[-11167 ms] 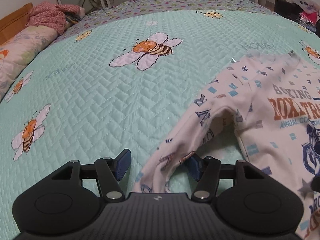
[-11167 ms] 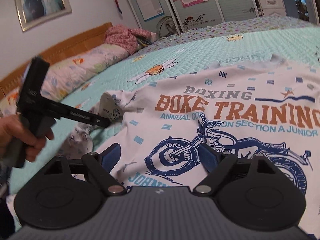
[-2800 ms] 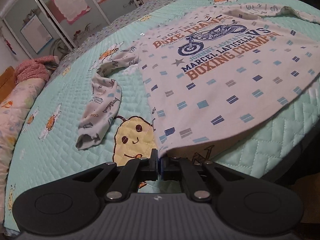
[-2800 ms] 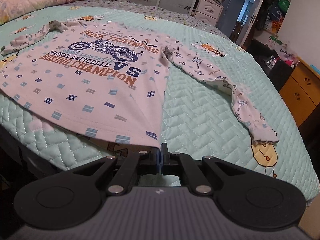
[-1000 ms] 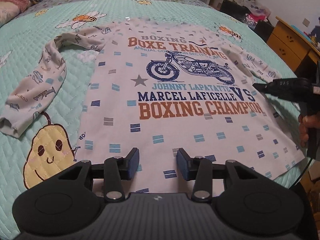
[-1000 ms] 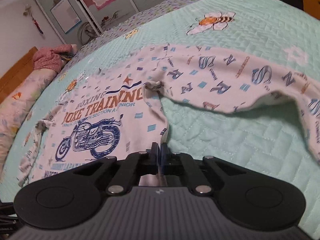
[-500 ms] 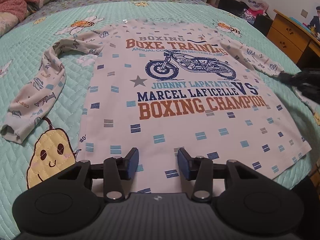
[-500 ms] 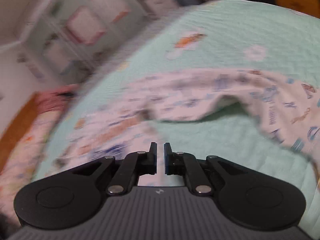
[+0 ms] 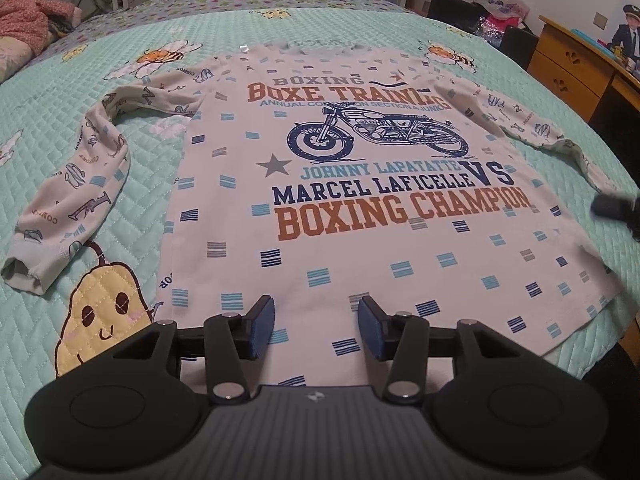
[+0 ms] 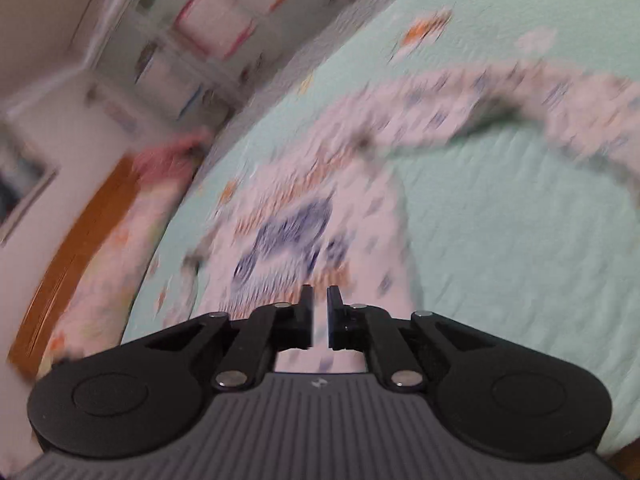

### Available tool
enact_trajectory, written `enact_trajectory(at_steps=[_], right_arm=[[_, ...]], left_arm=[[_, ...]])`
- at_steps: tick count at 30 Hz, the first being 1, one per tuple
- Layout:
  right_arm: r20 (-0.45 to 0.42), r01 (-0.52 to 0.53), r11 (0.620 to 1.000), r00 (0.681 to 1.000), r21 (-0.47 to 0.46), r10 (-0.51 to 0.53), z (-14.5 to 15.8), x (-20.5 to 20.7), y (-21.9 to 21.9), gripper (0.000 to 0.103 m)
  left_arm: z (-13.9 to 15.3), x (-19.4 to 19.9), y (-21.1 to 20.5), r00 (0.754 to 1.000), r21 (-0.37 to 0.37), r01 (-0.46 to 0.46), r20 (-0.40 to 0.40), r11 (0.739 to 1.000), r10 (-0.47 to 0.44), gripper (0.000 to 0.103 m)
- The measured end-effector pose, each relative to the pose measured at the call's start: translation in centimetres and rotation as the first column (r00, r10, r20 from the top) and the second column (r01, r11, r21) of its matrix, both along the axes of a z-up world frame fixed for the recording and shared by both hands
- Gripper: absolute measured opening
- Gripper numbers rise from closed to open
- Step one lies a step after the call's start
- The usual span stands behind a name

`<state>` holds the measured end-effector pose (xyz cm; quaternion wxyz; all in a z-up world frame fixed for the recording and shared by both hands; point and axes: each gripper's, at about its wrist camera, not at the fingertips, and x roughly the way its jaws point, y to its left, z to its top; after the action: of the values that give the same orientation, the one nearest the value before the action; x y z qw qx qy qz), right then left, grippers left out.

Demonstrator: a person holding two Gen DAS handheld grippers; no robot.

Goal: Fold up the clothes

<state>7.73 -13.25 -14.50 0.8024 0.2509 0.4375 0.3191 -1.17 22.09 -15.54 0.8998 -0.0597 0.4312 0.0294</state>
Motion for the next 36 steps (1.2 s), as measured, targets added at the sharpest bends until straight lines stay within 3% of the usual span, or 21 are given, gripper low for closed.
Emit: enact_trajectory(at_steps=[1,2,4,5,8,10,11,12,13,16,18,20,22,23,24,25,30,32,33,34,36], right_arm=[[-0.040,0.012,0.998,0.999,-0.066,-0.014,-1.1,0.2,0.2,0.009],[-0.061,0.061,0.992,0.996,-0.108,-0.068,-2.0,0.4,-0.3,0.000],[-0.064,0.155,0.986,0.985,-0.055,-0.159,-2.4,0.0,-2.1,0.000],[-0.047,0.189,0.981,0.980,-0.052,-0.192,-1.9,-0.4,-2.5,0.007],[0.020,0.158,0.987,0.987,-0.033,-0.158,0.1,-2.0,-2.2,0.011],[0.009,0.112,0.994,0.994,-0.001,-0.112,0.0,-2.6,-2.1,0.026],[-0.017,0.104,0.994,0.994,-0.039,-0.105,-0.5,-2.6,-1.8,0.030],[-0.052,0.118,0.988,0.991,-0.099,-0.124,-1.2,-2.4,-1.6,0.019],[-0.075,0.153,0.980,0.984,-0.124,-0.163,-1.8,-2.5,-2.0,0.000],[-0.025,0.250,0.959,0.966,-0.135,-0.256,-0.5,-3.8,-2.8,0.009],[0.018,0.272,0.956,0.962,-0.111,-0.271,0.6,-4.5,-3.2,0.009],[-0.006,0.242,0.969,0.970,-0.046,-0.243,0.6,-4.7,-3.6,0.011],[-0.062,0.226,0.970,0.971,-0.093,-0.232,-0.5,-4.5,-3.3,0.018],[-0.090,0.216,0.969,0.970,-0.116,-0.227,-1.1,-4.3,-3.2,0.018],[-0.107,0.217,0.968,0.967,-0.129,-0.231,-1.5,-4.3,-3.1,0.008],[-0.101,0.238,0.963,0.963,-0.125,-0.251,-1.6,-4.6,-3.2,0.006],[0.003,0.211,0.971,0.977,-0.110,-0.212,0.4,-5.4,-1.9,0.023],[-0.024,0.189,0.973,0.981,-0.131,-0.194,-0.1,-4.6,-1.4,0.031],[-0.054,0.189,0.969,0.978,-0.159,-0.199,-0.7,-4.2,-1.2,0.029],[-0.066,0.203,0.957,0.973,-0.206,-0.221,-1.0,-4.1,-1.1,0.018],[-0.037,0.215,0.943,0.972,-0.255,-0.232,-0.4,-4.9,-0.8,0.017]], left_arm=[[0.0,-0.1,0.1,1.000,0.000,0.000,0.000,1.000,0.000,0.050],[0.1,-0.1,0.2,1.000,-0.001,-0.001,0.000,1.000,0.001,0.050],[0.3,-0.4,0.5,1.000,0.001,-0.007,-0.001,1.000,0.007,0.050],[0.4,-0.6,0.8,1.000,-0.001,-0.012,0.000,1.000,0.012,0.050],[0.7,-1.4,2.0,0.999,-0.012,-0.034,0.001,0.999,0.034,0.050],[0.6,-1.8,2.8,0.999,-0.009,-0.047,-0.004,0.999,0.047,0.050],[0.5,-2.0,3.3,0.999,-0.007,-0.054,-0.007,0.999,0.054,0.051],[0.4,-2.3,3.7,0.998,-0.006,-0.061,-0.009,0.998,0.061,0.049],[0.4,-2.5,4.1,0.998,-0.004,-0.068,-0.012,0.998,0.068,0.048],[0.8,-3.3,4.5,0.997,-0.003,-0.074,0.015,0.997,0.074,0.048],[1.3,-3.5,4.7,0.995,-0.012,-0.094,0.028,0.995,0.094,0.049],[1.8,-3.7,5.1,0.994,-0.073,-0.097,0.051,0.993,0.101,0.049],[1.7,-3.7,5.1,0.995,-0.065,-0.084,0.044,0.994,0.086,0.050],[1.4,-3.7,5.0,0.995,-0.028,-0.093,0.025,0.995,0.093,0.050],[1.3,-3.8,5.0,0.995,-0.019,-0.099,0.018,0.995,0.099,0.050],[1.3,-3.9,5.1,0.995,-0.022,-0.102,0.016,0.994,0.103,0.050],[1.0,-4.7,5.5,0.992,-0.035,-0.122,0.005,0.992,0.122,0.050],[0.9,-5.0,5.7,0.992,-0.040,-0.130,0.000,0.991,0.130,0.050],[0.9,-5.2,5.8,0.991,-0.042,-0.134,-0.002,0.990,0.134,0.050],[0.8,-5.3,5.9,0.990,-0.045,-0.138,-0.004,0.989,0.138,0.050],[0.8,-5.6,6.0,0.989,-0.050,-0.146,-0.008,0.988,0.145,0.050]])
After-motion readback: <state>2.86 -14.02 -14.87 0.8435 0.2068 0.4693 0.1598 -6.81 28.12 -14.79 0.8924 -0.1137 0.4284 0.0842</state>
